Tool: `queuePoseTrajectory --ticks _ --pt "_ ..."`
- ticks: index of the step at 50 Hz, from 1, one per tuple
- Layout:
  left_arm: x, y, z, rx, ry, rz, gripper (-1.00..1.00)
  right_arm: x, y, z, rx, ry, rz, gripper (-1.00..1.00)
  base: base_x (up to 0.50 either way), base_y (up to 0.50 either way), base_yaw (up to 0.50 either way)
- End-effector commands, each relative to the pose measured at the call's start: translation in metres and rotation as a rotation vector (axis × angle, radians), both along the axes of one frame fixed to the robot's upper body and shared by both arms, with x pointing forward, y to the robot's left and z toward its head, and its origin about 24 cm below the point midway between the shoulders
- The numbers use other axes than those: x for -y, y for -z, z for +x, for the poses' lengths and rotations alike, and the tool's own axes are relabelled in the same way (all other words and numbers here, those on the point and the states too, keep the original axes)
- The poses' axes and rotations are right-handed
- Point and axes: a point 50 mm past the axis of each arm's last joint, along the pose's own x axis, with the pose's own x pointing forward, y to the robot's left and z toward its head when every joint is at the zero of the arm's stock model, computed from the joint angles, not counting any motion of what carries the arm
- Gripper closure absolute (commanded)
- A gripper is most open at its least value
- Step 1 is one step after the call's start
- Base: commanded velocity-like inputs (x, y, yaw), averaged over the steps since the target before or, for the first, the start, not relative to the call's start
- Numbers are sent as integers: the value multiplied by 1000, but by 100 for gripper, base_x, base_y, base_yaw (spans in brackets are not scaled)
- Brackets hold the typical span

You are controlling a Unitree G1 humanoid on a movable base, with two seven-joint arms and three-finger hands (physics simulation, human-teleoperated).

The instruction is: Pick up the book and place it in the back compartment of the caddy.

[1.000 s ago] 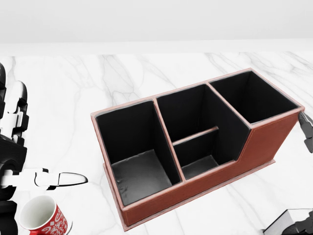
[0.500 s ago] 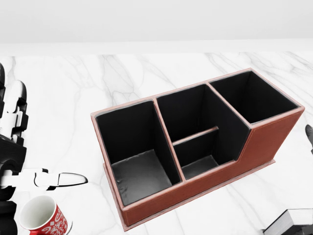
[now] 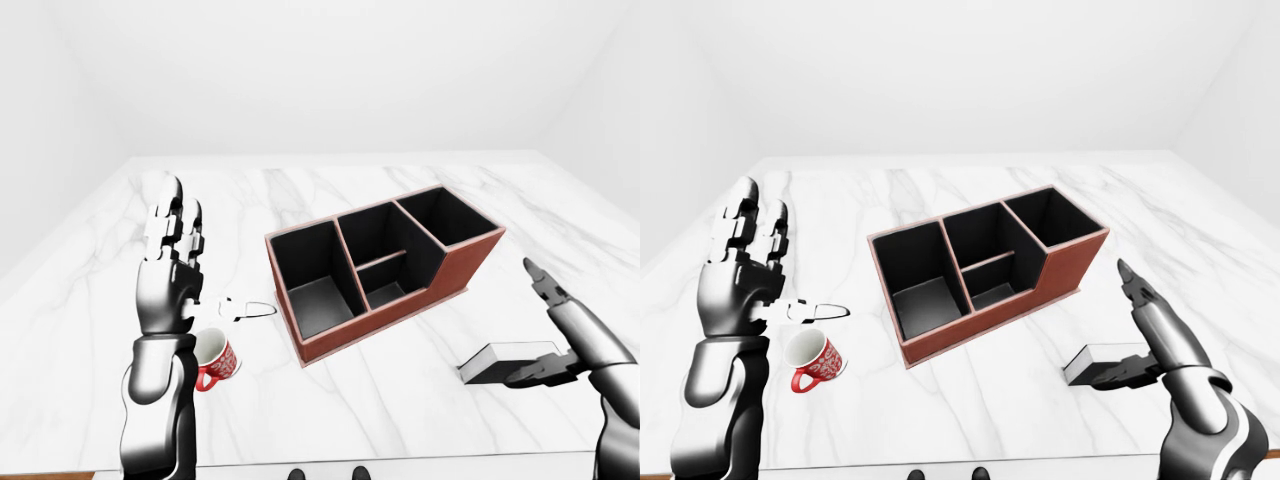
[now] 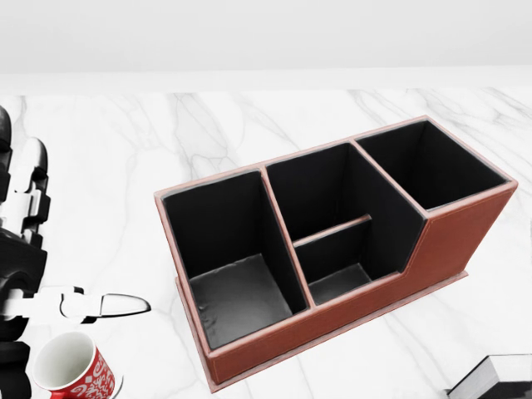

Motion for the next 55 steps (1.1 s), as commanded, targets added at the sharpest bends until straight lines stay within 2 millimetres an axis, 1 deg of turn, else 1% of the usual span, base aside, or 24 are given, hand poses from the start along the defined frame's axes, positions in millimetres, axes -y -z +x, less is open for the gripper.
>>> queuePoseTrajectory --ticks 1,10,20,30,37,45,55 --pt "0 1 0 -4 0 1 -100 8 7 -1 -14 35 11 -100 0 0 0" --pt "0 1 0 -4 0 0 -100 11 10 0 -18 49 18 -100 0 0 0" --pt "0 0 0 -1 0 0 -100 20 16 0 -29 83 27 -100 0 0 0" --pt "0 2 1 -10 2 0 -100 21 18 2 -37 84 24 -100 0 0 0" --pt "0 0 1 -2 1 1 -100 25 19 3 -48 93 17 -100 0 0 0" --pt "0 3 2 -13 3 -2 -100 30 9 8 -52 80 -16 -100 0 0 0" --pt "3 3 1 -14 8 -3 -100 36 8 13 -76 74 -32 -100 0 0 0"
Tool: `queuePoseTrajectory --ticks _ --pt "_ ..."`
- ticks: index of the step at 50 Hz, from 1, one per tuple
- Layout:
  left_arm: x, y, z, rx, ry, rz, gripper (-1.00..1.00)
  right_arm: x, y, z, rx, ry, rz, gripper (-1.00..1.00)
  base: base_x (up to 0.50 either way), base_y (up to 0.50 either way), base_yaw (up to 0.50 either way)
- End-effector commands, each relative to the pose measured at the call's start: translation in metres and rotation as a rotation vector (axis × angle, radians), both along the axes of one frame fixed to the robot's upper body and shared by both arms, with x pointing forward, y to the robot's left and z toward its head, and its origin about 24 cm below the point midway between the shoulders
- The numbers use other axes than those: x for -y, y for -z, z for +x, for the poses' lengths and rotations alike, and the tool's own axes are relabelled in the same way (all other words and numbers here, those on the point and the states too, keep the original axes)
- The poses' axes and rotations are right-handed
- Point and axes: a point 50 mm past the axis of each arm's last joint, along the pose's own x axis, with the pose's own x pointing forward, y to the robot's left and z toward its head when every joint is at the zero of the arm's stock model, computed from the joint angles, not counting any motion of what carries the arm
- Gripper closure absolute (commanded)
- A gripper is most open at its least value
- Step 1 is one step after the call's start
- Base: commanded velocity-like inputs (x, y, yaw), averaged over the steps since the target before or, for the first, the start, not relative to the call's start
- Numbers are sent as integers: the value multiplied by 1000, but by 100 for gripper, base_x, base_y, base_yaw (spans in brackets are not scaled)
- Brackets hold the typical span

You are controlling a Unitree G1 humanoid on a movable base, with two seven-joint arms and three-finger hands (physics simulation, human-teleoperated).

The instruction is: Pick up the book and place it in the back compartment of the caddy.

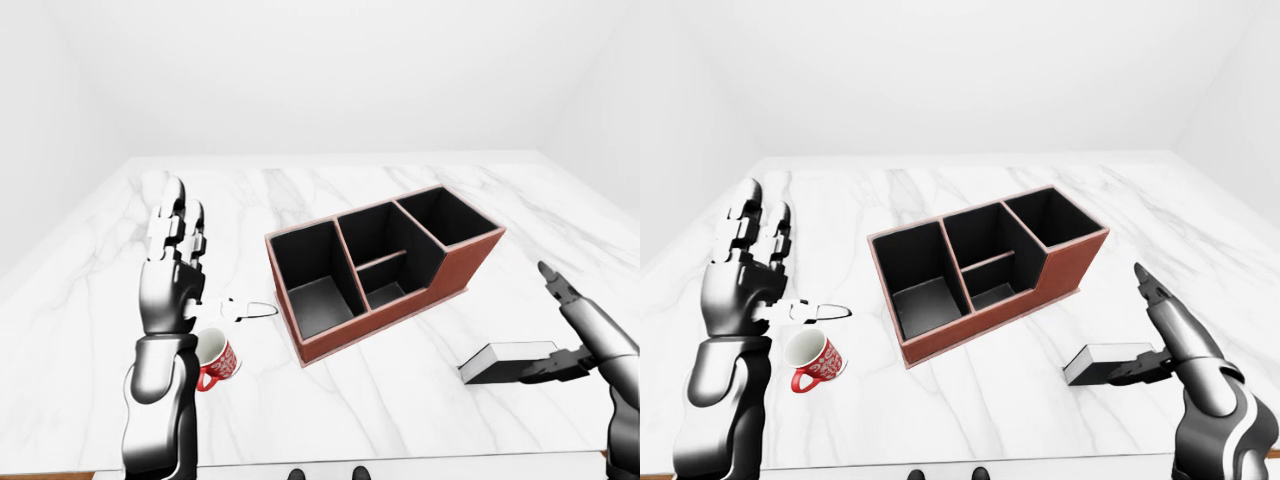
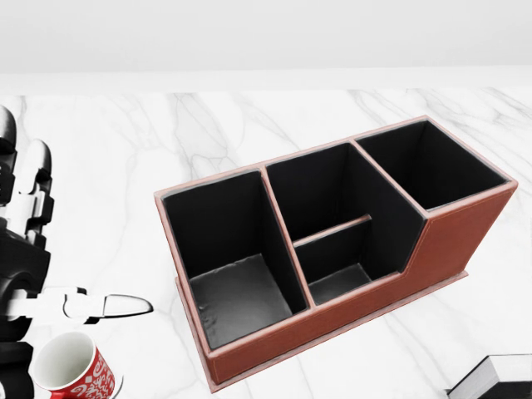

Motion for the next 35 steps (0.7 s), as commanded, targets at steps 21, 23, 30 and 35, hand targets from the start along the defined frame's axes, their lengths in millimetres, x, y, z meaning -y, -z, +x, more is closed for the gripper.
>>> queuePoseTrajectory --ticks 21,23,30,35 --pt "1 0 -1 0 2 -2 -100 0 12 13 -44 -89 -125 -100 0 0 0" --pt "1 0 0 1 2 -2 -100 -2 13 13 -45 -97 -133 -100 0 0 0" --pt "1 0 -1 3 1 -3 -100 -4 14 13 -48 -102 -155 -100 0 0 0" --pt "1 0 0 1 1 -3 -100 -4 15 13 -53 -99 -156 -100 0 0 0"
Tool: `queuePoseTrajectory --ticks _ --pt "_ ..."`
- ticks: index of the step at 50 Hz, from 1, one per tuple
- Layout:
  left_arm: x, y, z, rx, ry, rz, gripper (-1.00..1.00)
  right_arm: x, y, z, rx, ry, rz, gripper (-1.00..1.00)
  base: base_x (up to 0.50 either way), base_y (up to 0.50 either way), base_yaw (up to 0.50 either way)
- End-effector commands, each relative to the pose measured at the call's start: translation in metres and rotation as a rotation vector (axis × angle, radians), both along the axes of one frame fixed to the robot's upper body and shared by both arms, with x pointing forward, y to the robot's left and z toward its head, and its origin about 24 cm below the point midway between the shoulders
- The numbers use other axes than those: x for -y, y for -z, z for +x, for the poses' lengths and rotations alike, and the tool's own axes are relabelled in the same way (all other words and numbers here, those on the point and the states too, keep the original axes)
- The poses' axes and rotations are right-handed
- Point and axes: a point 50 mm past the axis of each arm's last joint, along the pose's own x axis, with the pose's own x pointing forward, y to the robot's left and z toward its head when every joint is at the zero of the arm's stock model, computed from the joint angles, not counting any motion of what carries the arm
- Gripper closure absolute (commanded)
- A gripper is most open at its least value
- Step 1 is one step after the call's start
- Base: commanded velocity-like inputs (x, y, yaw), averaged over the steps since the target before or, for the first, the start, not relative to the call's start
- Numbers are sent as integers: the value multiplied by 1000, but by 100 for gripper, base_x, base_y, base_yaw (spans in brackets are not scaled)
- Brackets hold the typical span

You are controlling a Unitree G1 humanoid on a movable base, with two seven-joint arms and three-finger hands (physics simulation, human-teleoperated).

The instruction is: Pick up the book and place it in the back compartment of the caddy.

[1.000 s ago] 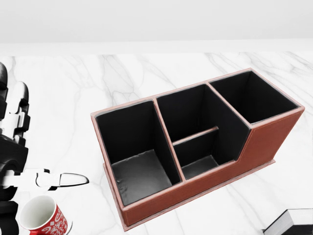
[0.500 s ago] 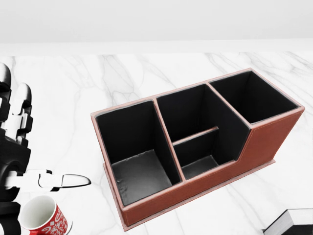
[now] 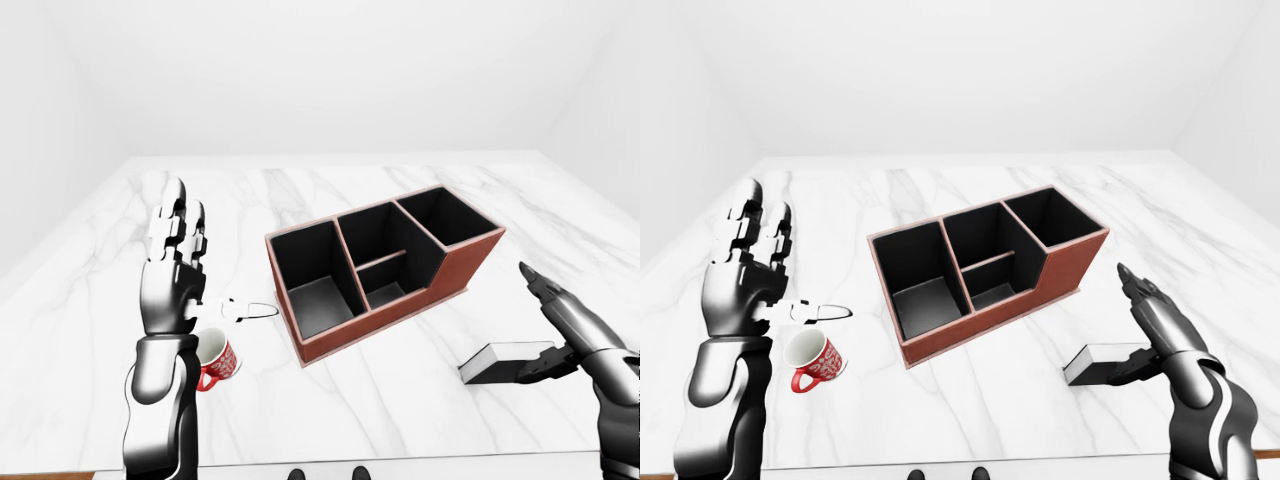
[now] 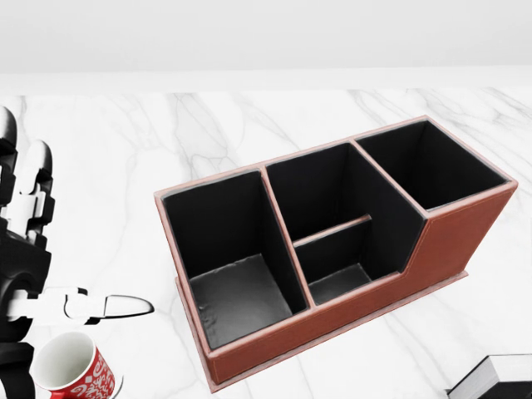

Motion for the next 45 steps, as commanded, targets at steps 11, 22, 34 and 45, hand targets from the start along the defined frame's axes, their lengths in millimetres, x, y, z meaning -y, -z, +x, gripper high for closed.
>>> queuePoseTrajectory --ticks 11,22,34,45 --pt "0 0 0 -1 0 0 -100 1 14 1 -38 16 -37 -100 0 0 0" --pt "-1 -1 0 2 -2 0 -100 5 25 2 -56 40 -42 -100 0 0 0" --pt "0 2 1 -11 1 -1 -100 8 26 1 -63 52 -51 -100 0 0 0" --pt "0 2 1 -8 0 -1 -100 9 31 2 -73 58 -51 -100 0 0 0"
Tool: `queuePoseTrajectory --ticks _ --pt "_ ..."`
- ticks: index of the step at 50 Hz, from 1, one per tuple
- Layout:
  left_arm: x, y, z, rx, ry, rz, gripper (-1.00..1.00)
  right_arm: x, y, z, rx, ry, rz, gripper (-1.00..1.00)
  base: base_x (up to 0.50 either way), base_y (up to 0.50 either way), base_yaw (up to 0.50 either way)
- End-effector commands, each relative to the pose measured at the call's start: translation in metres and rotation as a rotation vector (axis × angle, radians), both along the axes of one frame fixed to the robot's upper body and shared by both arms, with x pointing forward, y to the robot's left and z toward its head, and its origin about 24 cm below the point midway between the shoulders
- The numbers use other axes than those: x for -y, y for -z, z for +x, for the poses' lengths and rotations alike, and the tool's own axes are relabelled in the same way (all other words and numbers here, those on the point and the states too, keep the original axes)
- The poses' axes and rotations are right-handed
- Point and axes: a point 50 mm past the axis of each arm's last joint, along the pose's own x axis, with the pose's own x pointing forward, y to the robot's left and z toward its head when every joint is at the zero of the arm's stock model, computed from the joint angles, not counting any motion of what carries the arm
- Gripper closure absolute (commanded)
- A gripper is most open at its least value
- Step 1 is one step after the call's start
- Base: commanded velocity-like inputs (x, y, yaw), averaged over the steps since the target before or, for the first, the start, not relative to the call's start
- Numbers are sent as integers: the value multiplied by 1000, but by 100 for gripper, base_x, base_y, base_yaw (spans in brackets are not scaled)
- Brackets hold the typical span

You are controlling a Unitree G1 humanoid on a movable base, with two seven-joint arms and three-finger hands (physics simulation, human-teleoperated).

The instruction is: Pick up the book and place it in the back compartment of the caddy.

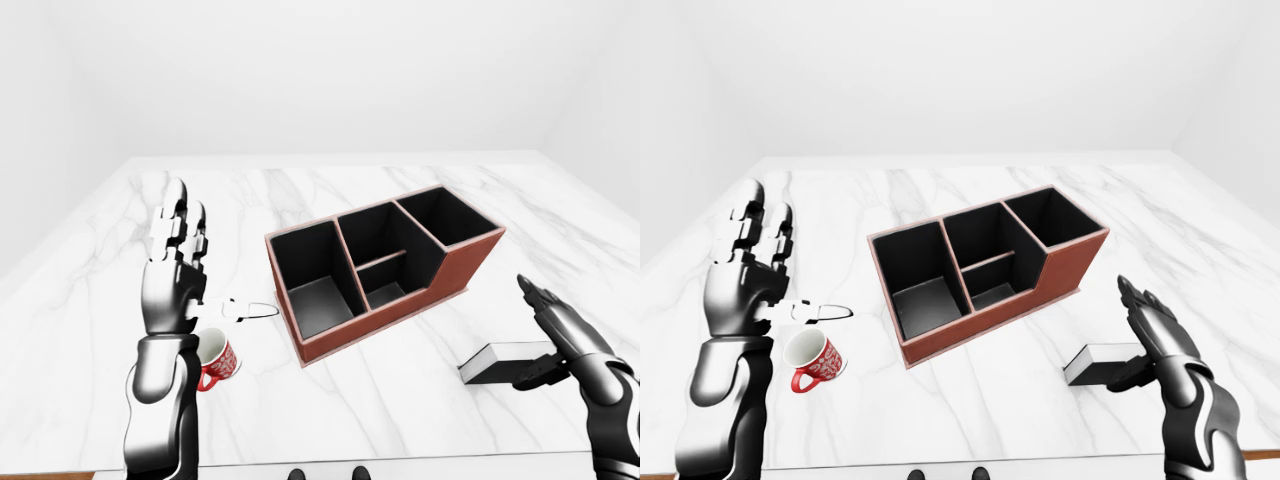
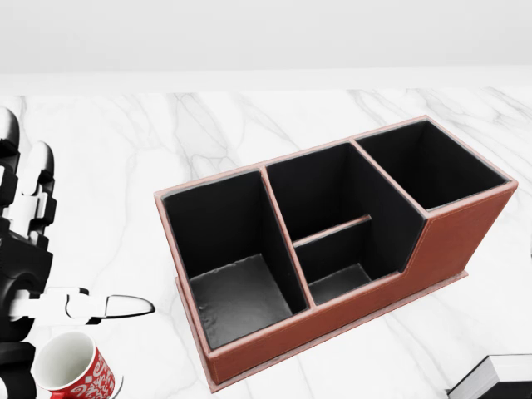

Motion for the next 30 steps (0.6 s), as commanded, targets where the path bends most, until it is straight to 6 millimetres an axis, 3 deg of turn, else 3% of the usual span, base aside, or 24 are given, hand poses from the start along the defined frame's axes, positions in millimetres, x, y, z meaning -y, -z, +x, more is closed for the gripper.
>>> queuePoseTrajectory --ticks 1,30 --pt "0 0 0 -2 0 0 -100 2 5 1 -11 9 -3 -100 0 0 0" --pt "0 1 0 -4 -1 1 -100 4 14 1 -27 22 6 -100 0 0 0"
